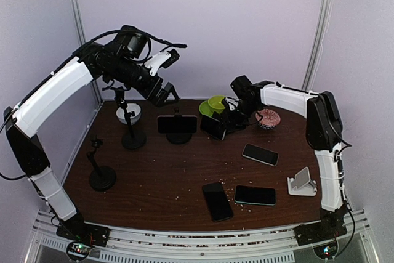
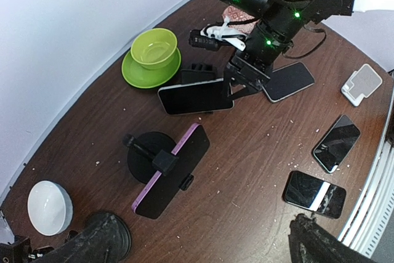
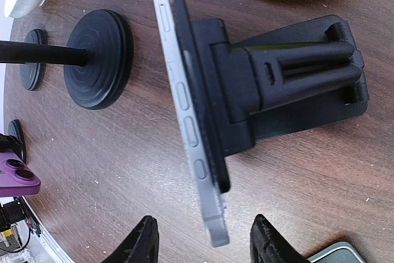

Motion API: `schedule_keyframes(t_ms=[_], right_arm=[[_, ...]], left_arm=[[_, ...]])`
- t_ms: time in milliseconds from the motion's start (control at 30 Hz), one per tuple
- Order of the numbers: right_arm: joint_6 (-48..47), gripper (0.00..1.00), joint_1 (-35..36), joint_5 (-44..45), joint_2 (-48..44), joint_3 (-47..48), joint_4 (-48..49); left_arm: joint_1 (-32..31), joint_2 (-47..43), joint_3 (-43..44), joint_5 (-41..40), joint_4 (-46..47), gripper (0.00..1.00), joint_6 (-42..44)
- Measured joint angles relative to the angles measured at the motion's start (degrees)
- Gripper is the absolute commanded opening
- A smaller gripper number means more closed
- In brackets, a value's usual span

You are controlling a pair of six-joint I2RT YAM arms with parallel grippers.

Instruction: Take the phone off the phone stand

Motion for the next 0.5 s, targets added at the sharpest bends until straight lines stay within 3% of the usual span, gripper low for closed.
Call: schedule_keyframes(t_ms=[500], right_arm=[[-1.6, 0.27, -0.55, -1.38, 3.85, 3.8, -1.11]], left_arm=[[0.55, 1.07, 0.26, 0.5, -0.07, 0.98, 0.13]])
